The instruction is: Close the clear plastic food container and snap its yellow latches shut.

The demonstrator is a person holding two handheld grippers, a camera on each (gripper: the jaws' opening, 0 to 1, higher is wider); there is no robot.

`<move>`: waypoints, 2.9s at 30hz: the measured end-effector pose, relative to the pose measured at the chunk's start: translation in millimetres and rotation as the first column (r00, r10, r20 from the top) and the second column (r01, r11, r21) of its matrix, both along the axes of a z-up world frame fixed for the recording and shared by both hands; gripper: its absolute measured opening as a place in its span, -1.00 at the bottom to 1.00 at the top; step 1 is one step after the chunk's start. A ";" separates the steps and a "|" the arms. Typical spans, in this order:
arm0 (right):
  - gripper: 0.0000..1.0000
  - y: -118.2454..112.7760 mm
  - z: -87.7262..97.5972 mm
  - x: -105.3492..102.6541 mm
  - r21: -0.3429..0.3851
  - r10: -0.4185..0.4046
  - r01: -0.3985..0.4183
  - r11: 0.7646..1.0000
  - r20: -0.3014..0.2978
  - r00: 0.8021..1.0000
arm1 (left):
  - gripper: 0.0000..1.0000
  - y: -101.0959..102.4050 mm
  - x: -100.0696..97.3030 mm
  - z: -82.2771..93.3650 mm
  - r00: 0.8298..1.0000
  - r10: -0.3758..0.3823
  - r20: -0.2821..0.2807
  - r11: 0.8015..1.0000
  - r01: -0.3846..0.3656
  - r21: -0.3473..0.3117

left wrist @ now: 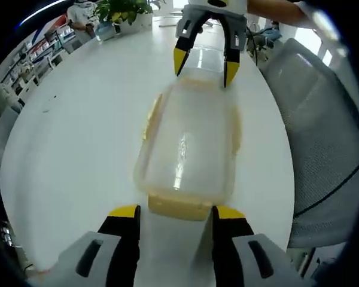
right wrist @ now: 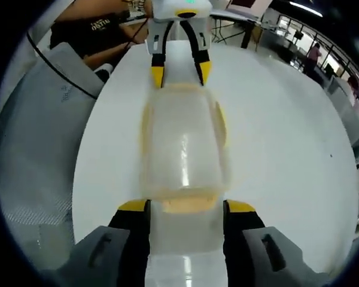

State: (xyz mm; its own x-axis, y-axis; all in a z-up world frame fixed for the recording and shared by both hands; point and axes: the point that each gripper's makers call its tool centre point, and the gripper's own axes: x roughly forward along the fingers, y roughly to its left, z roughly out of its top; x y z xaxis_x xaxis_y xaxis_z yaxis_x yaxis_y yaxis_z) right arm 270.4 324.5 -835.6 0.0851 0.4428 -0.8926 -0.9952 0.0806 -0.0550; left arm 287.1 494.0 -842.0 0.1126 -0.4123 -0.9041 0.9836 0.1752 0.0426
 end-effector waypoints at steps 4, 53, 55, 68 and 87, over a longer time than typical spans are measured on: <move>-0.15 2.3 -0.9 2.7 -0.005 0.016 -0.016 1.000 0.003 1.000 | -0.15 -0.8 -1.0 0.0 1.000 -0.018 -0.006 1.000 0.018 0.005; -0.28 3.1 -9.5 7.2 -0.061 0.065 -0.065 0.996 -0.008 0.998 | -0.32 -5.1 -2.2 -0.3 0.995 -0.104 -0.004 0.994 0.104 0.038; -0.29 2.8 -9.6 6.7 -0.063 0.067 -0.067 0.996 -0.005 0.998 | -0.32 -5.4 -2.5 -0.3 0.995 -0.105 -0.005 0.994 0.105 0.037; -0.29 1.5 -9.0 5.6 -0.052 0.072 -0.072 0.996 0.004 0.997 | -0.32 -6.7 -5.1 0.0 0.995 -0.098 -0.003 0.994 0.098 0.044; -0.30 -2.2 2.0 -0.4 -0.041 0.093 -0.092 0.995 0.017 0.996 | -0.32 -11.3 -13.9 10.9 0.996 -0.089 0.013 0.995 0.089 0.048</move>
State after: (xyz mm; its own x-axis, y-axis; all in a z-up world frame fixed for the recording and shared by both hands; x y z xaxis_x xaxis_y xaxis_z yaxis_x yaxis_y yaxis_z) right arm 270.0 322.4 -833.6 0.0630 0.4133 -0.9084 -0.9970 -0.0141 -0.0756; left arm 273.2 482.7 -831.1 0.0915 -0.3785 -0.9211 0.9944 0.0845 0.0640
